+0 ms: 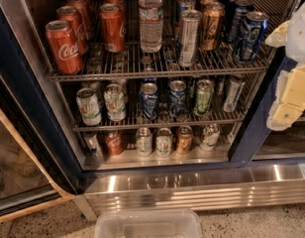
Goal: Pick pepsi can from top shelf of fridge
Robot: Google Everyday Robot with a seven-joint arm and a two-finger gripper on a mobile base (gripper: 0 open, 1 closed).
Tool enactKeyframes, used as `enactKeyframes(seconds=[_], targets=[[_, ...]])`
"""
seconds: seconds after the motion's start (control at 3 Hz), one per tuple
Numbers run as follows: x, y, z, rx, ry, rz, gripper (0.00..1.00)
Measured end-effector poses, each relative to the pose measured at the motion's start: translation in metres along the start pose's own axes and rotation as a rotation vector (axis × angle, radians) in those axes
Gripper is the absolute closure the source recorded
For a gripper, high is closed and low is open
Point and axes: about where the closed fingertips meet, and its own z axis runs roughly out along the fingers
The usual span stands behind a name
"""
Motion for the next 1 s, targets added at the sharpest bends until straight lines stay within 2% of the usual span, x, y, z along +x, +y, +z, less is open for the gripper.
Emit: enactKeyframes(seconds=[0.33,0.67,1.0], targets=[[0.000,0.000,0.000,0.000,0.000,0.000,0.00],[-0.003,-0.002,-0.004,0.021,-0.015,0.004,0.00],[0.000,0.000,0.013,0.031,-0.112,0.042,0.00]])
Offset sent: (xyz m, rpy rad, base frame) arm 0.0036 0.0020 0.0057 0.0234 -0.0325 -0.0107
